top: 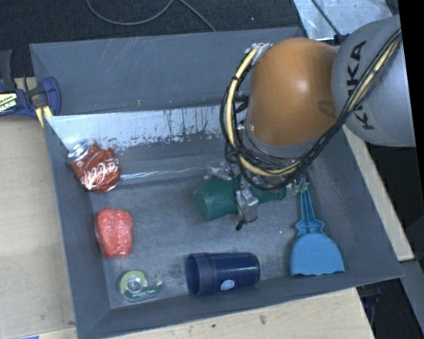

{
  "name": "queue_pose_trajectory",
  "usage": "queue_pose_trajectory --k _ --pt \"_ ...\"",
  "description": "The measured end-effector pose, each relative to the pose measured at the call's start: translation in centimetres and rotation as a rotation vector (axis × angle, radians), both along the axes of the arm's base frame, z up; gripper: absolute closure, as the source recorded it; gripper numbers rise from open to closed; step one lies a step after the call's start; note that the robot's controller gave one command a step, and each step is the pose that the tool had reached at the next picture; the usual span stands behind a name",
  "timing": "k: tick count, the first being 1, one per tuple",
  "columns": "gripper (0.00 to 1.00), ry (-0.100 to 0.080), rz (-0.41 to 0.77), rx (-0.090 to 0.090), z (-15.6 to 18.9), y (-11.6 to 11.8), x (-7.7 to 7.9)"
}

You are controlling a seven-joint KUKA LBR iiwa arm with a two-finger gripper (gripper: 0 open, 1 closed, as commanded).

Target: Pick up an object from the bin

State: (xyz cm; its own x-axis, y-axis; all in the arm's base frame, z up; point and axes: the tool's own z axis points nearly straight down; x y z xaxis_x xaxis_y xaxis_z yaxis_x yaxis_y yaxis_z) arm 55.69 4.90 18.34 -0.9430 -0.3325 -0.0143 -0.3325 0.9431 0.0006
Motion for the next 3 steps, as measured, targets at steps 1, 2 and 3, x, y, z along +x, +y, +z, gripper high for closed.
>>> queue_pose_trajectory --k 1,2,3 --pt "1.00 0.000 0.000 0.000 0.0 0.0 0.0" --pt "1.00 -0.012 -0.005 0.000 -3.3 1.0 -1.1" --pt "1.00 -0.006 -0.005 0.000 -4.9 1.5 -1.7"
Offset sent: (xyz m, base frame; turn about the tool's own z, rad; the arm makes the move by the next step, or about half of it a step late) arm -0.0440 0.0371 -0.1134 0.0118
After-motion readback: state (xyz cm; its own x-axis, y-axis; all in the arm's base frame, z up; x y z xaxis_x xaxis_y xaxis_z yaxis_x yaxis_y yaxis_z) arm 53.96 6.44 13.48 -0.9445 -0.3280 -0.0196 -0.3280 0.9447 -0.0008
